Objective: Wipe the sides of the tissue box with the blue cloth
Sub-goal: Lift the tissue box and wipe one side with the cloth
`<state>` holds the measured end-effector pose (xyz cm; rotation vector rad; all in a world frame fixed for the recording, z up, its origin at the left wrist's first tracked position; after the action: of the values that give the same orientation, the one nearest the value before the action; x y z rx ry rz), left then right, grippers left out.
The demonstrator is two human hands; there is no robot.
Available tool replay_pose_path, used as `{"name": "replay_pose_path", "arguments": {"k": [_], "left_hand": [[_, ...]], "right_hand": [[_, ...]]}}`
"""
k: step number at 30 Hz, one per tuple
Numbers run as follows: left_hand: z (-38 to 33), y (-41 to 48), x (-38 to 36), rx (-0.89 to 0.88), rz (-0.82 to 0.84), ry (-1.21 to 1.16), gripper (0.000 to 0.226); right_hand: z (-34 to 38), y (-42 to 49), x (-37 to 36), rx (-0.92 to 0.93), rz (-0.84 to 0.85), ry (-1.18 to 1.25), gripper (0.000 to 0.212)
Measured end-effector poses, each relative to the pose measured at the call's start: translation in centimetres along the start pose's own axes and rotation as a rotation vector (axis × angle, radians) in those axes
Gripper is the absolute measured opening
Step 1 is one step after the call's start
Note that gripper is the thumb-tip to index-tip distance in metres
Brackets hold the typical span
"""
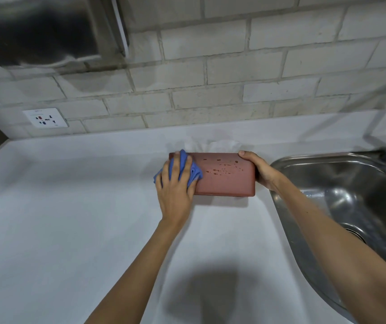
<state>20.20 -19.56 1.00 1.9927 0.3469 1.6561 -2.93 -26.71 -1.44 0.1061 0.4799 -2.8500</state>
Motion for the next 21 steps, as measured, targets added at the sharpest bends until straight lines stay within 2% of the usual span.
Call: {"name": "replay_pose_path", "arguments": {"k": [3, 7, 9, 11, 13, 14, 17, 21], "left_hand": [[-2.2, 2.4, -0.2, 0.041, 0.030, -0.084, 0.047], [-2.9, -0.5, -1.0, -0.134, 0.015, 0.019, 0.048], [-1.8, -2.0, -1.0, -0.164, 0.023, 0.059, 0.050], [-1.2, -1.2, -0.8, -0.074, 0.037, 0.022, 0.049], [-1.9, 1.0, -0.4, 0.082, 0.061, -0.110, 0.046], [-2.6, 2.1, -0.4, 0.132, 0.072, -0.159, 0.046], [-4.9, 3.0, -0.9, 0.125, 0.104, -0.172, 0.051], [-4.2, -0.2, -1.1, -0.011, 0.112, -0.049, 0.060]], "right_hand": [[-0.1, 0.1, 0.0, -0.005, -0.006, 0.002, 0.090], [0.0, 0.1, 0.1, -0.010, -0.018, 0.011, 0.089], [0.1, -0.1, 0.0, -0.006, -0.011, 0.010, 0.091], [0.1, -0.2, 0.0, 0.010, -0.024, -0.004, 0.102], [0.2, -0.3, -0.2, 0.013, -0.029, -0.017, 0.121], [0.2, -0.3, -0.3, 0.017, -0.031, -0.019, 0.123], [0.2, -0.3, -0.4, 0.025, -0.052, -0.001, 0.115], [0.1, -0.6, -0.5, 0.021, -0.061, 0.011, 0.102]]}}
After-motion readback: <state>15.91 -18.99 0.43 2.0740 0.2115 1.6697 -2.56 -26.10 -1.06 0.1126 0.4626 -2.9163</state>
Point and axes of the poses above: each hand's wrist, its own y-axis towards the middle knuckle, its own x-axis out of the back of the hand, z = x × y, the point moved 2 cm from there along y, towards the middle knuckle, and after that the axes turned 7 degrees about z, right-handed, at the moved point
